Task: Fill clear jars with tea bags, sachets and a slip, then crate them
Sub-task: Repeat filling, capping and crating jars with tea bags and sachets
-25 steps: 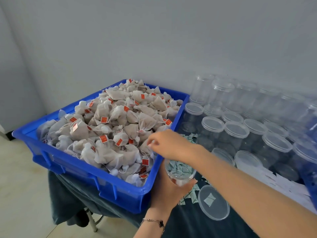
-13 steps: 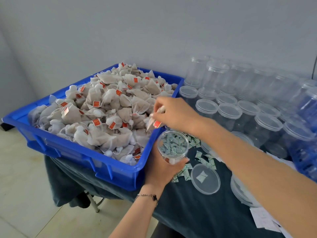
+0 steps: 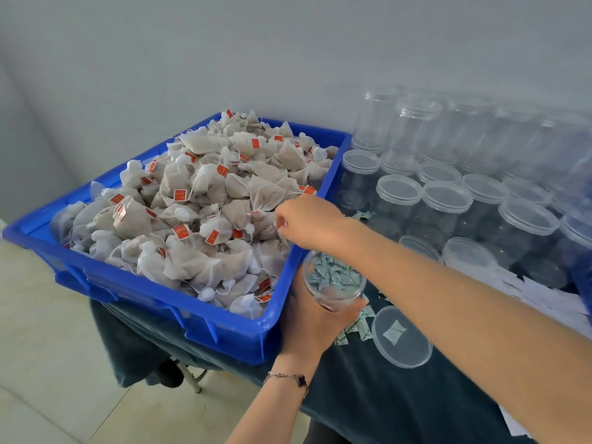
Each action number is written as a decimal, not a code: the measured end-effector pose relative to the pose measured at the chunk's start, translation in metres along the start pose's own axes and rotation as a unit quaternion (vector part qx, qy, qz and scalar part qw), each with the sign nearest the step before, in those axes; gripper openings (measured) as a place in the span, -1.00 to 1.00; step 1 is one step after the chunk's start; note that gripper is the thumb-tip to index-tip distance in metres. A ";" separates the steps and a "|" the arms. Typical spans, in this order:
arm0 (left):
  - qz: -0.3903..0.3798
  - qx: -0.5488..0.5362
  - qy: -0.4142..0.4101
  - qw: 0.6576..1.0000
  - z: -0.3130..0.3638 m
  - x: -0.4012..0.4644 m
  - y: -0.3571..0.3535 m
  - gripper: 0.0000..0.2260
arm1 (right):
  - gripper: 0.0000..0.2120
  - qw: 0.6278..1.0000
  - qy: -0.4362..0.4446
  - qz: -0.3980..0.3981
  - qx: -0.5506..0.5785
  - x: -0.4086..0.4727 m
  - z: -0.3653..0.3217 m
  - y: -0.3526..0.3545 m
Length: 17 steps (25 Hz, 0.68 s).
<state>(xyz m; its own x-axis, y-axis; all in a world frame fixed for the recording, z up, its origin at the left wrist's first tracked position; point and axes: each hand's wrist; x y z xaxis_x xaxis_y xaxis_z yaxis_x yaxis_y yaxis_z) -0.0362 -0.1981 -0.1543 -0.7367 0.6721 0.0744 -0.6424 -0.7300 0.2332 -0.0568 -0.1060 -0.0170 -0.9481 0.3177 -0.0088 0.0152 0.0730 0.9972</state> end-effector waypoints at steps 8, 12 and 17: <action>0.012 0.020 -0.014 1.000 0.002 0.001 0.001 -0.18 | -0.89 0.992 -0.100 0.043 -0.070 0.031 -0.007 -0.020; -0.007 0.024 0.000 1.000 0.001 -0.002 0.003 -0.07 | -0.77 0.976 -0.077 0.144 0.143 0.000 0.004 0.019; -0.008 0.020 0.014 1.000 0.005 -0.007 0.005 -0.16 | -0.91 0.979 -0.007 0.130 0.155 -0.060 0.021 0.065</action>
<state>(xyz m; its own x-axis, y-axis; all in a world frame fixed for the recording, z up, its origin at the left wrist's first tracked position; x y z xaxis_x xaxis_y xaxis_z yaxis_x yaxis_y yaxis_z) -0.0335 -0.2058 -0.1492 -0.7319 0.6800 0.0436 -0.6460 -0.7128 0.2733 0.0075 -0.1007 0.0472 -0.8955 0.3757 0.2385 0.3523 0.2712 0.8957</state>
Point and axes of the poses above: each hand's wrist, its own x-axis towards the middle knuckle, its own y-axis out of the back of the hand, z = x × y, and after that the axes turned 14 degrees about y, right-handed
